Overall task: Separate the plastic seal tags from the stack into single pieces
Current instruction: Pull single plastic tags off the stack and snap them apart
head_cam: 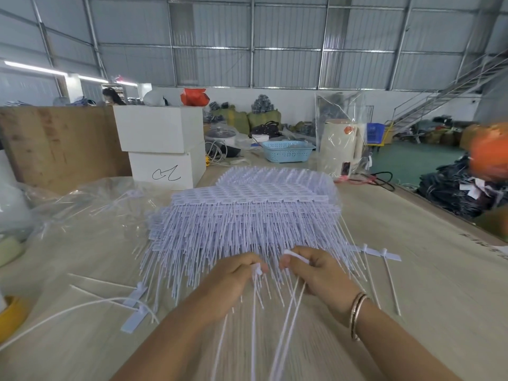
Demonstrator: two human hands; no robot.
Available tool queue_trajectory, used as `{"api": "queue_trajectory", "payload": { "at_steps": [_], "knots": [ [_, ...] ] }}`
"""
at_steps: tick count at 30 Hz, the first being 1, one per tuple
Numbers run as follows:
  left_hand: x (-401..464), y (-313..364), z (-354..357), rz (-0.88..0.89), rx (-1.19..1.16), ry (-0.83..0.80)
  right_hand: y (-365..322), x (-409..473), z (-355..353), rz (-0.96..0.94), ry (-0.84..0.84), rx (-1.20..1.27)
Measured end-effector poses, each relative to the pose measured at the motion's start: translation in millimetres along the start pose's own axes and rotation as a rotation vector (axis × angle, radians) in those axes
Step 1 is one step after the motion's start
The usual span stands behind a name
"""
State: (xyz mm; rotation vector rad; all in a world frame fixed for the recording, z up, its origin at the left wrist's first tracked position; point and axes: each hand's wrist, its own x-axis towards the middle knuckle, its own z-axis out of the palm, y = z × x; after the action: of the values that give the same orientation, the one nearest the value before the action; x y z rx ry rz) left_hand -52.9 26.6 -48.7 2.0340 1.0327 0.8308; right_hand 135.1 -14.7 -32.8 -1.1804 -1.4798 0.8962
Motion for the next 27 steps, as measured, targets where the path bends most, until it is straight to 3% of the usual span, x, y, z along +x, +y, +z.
{"api": "queue_trajectory", "payload": {
  "at_steps": [4, 11, 16, 20, 27],
  "knots": [
    [1.1, 5.0, 10.5, 0.12, 0.204, -0.04, 6.5, 1.3, 7.4, 0.038, 0.015, 0.014],
    [-5.4, 7.5, 12.9, 0.247, 0.17, -0.002, 9.3, -2.1, 11.5, 0.115, -0.145, -0.189],
    [-6.9, 8.1, 12.1, 0.262, 0.215, 0.021, 4.8, -4.2, 9.6, 0.146, -0.233, -0.139],
    [-4.7, 5.0, 1.9, 0.26, 0.45, 0.068, 3.1, -1.2, 2.0, 0.155, -0.234, -0.108],
    [-0.2, 0.9, 4.5, 0.258, 0.435, 0.07, 0.3, -4.9, 6.4, 0.18, -0.338, -0.004]
  ]
}}
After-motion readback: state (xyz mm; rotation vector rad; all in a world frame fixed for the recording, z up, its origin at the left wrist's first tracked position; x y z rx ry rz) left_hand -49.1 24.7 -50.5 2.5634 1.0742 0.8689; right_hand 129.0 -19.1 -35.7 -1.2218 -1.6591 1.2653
